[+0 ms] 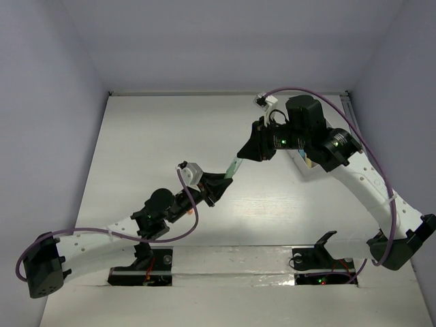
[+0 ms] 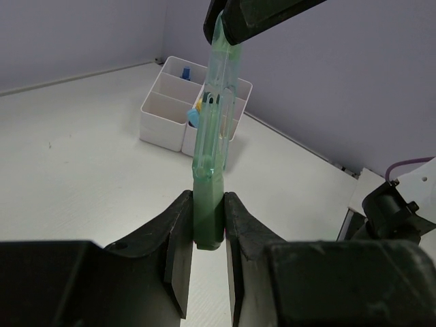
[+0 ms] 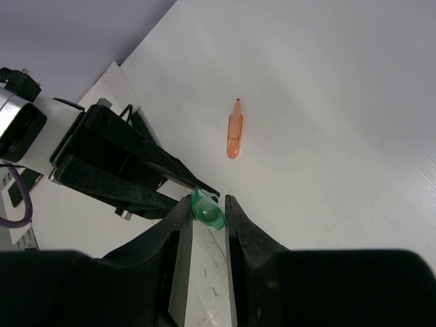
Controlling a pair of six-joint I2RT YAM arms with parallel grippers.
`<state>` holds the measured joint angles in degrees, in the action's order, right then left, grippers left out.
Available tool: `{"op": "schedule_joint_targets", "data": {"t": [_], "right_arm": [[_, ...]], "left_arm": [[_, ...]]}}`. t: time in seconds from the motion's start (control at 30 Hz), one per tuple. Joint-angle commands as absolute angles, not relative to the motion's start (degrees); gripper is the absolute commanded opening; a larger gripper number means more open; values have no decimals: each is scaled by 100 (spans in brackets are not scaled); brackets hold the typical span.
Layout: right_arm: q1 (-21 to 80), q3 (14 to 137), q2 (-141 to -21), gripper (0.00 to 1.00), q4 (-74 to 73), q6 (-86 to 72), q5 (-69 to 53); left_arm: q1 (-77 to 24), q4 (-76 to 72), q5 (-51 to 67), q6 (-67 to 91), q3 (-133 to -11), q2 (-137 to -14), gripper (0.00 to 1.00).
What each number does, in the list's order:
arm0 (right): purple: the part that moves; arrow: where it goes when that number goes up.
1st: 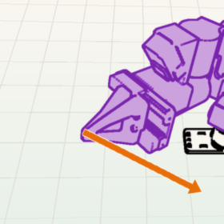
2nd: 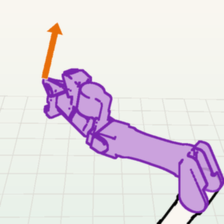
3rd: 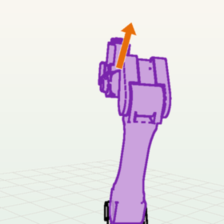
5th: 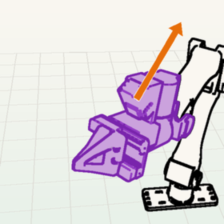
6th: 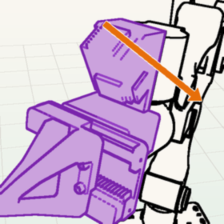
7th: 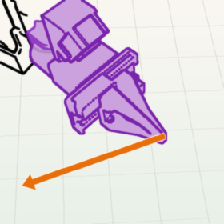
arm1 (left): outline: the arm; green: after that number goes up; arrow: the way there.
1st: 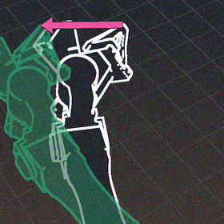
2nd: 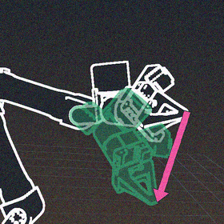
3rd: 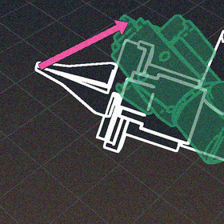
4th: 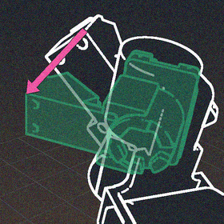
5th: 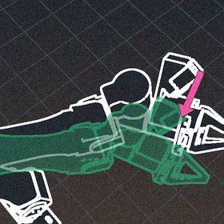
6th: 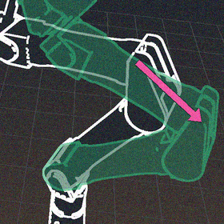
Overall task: Sort the stationery into containers
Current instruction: Close the pen cap on the pen.
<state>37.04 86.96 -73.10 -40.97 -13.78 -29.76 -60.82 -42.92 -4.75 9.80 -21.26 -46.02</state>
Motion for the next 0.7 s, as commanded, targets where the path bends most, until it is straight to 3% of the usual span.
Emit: {"op": "schedule_joint_targets", "data": {"t": [0.0,0.67], "right_arm": [[3647,9053,-7093,0,-3946,-1292,-2708],[3647,8534,-7330,0,-3454,-1468,-3146]], "left_arm": [[-6126,-4465,-255,1028,-2285,-4641,0],[-6126,-4711,-26,1265,-2461,-4298,0]]}}
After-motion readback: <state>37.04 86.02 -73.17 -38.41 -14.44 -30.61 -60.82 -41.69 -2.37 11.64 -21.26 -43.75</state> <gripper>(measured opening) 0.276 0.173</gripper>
